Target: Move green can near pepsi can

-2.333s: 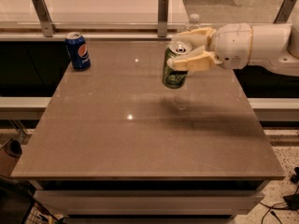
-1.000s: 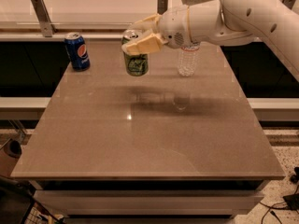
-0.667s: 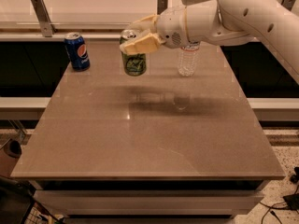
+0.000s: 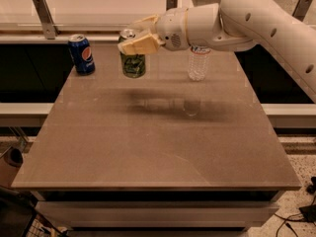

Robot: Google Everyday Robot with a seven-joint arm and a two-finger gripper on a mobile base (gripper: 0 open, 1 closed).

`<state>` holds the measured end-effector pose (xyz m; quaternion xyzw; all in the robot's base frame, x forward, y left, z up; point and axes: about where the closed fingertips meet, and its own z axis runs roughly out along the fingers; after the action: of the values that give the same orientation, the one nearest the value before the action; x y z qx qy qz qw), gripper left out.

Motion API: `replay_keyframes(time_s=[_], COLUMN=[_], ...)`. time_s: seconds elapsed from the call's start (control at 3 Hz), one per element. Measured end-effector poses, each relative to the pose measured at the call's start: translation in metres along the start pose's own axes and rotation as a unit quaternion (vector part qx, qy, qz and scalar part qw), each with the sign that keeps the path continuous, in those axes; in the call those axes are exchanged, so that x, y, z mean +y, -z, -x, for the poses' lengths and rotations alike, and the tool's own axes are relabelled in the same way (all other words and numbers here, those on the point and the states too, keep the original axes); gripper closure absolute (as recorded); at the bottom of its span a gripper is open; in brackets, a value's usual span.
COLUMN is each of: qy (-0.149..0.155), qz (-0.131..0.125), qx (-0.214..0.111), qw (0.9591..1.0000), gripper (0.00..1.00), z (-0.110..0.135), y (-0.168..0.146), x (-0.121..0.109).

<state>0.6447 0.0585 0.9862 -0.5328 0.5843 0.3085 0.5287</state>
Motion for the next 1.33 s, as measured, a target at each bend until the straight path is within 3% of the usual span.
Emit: replay_keyframes(time_s=[1.0,1.33], qy=[-0.026,-0.027], qz=[-0.028,-0.041], qx=[0.056,0.056], qw=[0.9977,0.9972], gripper=[1.0,1.0], z=[0.003,-0.003], y=[-0.05,-0.062], x=[-0.002,-0.001])
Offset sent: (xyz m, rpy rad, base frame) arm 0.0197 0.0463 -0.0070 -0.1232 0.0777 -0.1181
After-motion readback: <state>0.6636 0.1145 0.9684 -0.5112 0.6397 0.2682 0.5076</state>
